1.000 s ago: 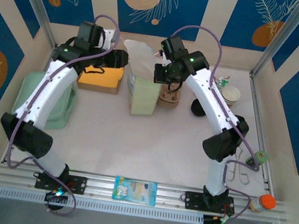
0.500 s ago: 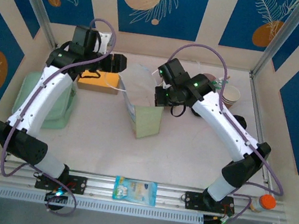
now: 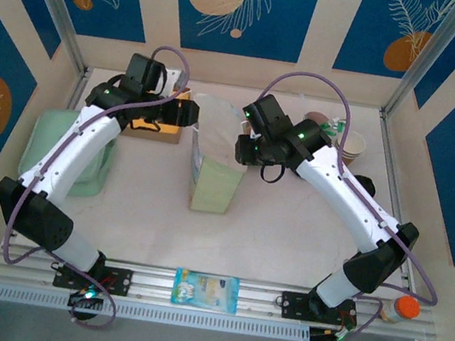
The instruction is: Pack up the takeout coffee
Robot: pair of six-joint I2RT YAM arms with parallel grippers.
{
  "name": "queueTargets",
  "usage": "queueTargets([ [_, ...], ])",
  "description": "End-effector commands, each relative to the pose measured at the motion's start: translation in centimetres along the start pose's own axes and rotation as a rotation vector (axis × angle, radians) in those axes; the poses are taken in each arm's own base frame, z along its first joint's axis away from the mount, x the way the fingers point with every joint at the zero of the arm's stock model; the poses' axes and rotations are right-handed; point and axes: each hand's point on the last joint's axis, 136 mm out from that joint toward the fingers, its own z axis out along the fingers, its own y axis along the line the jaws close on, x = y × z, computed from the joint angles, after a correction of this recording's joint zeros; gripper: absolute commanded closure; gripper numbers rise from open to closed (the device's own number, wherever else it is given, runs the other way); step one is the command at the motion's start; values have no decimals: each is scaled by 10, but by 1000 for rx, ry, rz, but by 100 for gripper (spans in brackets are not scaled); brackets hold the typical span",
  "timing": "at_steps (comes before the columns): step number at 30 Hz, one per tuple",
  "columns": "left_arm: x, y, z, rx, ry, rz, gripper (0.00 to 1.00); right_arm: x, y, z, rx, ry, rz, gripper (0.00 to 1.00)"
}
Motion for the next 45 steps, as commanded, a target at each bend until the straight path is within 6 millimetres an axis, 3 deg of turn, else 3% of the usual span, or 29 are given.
queueTargets([
  [1,1,-3,4,11,-5,20,30,-14,3,0,-14,-26,-3,71],
  [4,5,-6,5,22,-2,17,36,-24,2,4,-12,-27,-1,73],
  [6,10,-5,8,23,10,12,46,-30,1,8,-9,-31,-2,78],
  [11,22,-5,8,34,26,7,71,-40,-9,16,12,-19,14,100],
  [16,36,-4,1,42,34,9,87,-42,-19,18,42,-19,25,100],
  [23,51,-12,-9,97,46,2,96,-42,-26,13,68,-33,34,100],
  [29,59,-16,-14,126,48,2,95,-39,-21,5,43,-31,32,100],
  [33,57,-21,-15,162,43,-4,85,-34,-13,-4,18,-33,20,100],
  [41,41,-30,-29,183,-15,-3,50,-26,-8,-24,-44,-57,29,69],
  [45,32,-32,-35,176,-40,-2,45,-24,-7,-32,-67,-61,27,59],
])
